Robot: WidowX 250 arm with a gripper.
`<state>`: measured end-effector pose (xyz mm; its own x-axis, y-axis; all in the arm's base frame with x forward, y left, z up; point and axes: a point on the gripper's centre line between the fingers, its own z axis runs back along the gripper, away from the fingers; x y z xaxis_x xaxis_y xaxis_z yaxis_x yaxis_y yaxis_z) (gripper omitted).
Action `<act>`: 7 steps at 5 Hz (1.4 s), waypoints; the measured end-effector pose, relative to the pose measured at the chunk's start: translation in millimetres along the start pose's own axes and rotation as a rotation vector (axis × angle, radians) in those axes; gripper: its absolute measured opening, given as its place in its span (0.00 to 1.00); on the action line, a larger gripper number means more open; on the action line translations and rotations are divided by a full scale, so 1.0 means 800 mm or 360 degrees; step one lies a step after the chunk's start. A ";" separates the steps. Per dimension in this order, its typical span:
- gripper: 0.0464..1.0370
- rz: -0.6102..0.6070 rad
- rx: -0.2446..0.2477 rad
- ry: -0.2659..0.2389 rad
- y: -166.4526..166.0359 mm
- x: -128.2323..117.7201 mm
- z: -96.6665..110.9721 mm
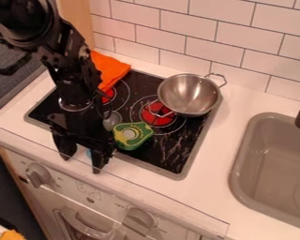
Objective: Put the blue spoon on the orange cloth
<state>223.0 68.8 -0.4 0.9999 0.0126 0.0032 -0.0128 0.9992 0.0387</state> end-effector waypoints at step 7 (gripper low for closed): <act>0.38 0.0391 0.0048 -0.0044 0.102 0.084 0.060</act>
<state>289.3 149.6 51.2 0.9664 0.2534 0.0433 -0.2558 0.9647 0.0633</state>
